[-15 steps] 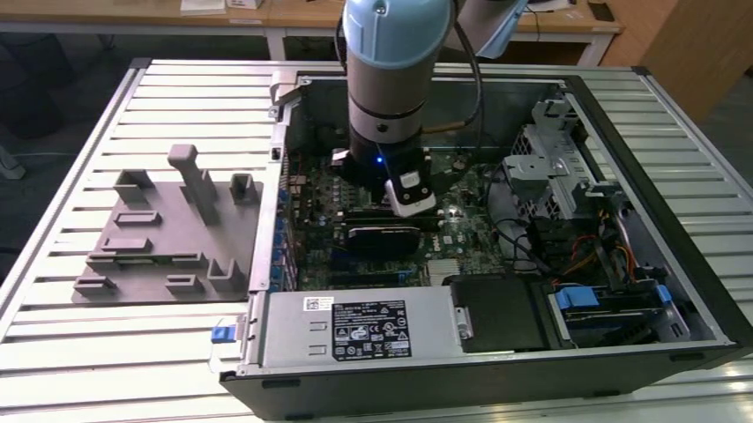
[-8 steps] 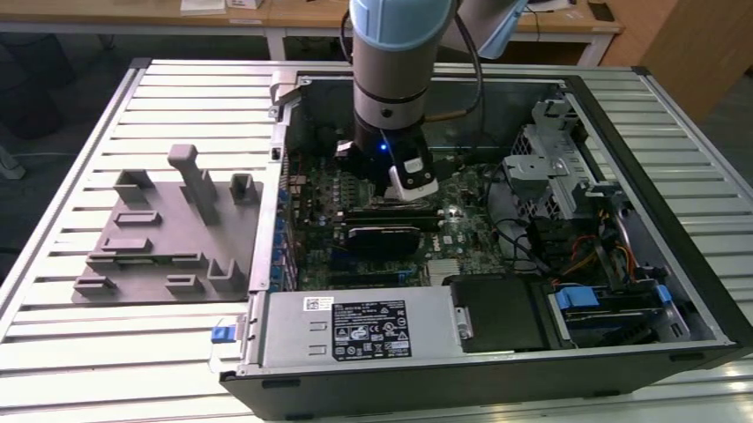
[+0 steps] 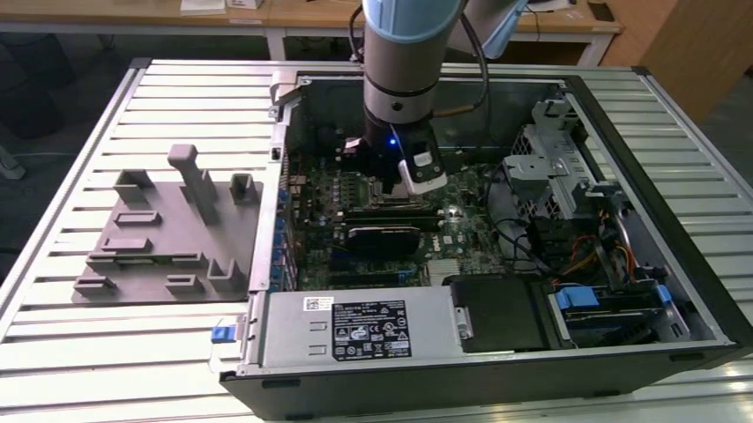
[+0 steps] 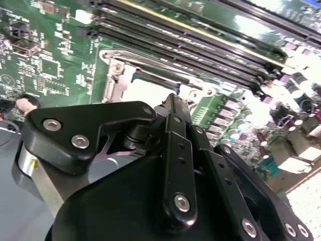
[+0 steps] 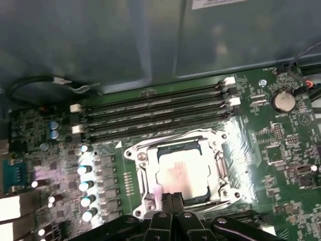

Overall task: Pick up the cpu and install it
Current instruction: 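Install the second cpu locking lever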

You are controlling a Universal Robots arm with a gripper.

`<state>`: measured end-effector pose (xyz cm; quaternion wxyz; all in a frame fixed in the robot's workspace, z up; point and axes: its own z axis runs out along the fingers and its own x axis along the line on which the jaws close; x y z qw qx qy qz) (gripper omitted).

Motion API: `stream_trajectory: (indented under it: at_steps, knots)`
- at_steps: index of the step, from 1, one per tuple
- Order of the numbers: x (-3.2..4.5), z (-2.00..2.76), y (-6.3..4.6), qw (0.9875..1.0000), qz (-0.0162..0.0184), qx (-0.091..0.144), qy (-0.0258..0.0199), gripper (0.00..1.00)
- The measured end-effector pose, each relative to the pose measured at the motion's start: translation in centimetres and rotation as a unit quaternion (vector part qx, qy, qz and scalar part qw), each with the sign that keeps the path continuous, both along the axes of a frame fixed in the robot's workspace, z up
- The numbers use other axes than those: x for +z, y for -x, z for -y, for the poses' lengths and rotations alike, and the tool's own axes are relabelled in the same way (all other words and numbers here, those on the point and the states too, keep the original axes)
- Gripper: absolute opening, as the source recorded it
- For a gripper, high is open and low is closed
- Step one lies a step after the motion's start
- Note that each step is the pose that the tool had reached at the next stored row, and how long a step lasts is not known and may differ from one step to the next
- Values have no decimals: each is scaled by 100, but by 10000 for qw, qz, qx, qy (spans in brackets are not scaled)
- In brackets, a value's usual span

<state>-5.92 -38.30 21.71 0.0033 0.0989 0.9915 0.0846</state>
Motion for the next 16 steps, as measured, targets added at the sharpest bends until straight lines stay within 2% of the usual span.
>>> stream_trajectory:
  at_steps: [5,9,16]
  knots:
    - [-5,-84,-82,10000,0,0,67,11]
    - [-9,-127,-160,9999,-2,0,107,11]
    - [-9,-130,-170,9999,-3,0,109,11]
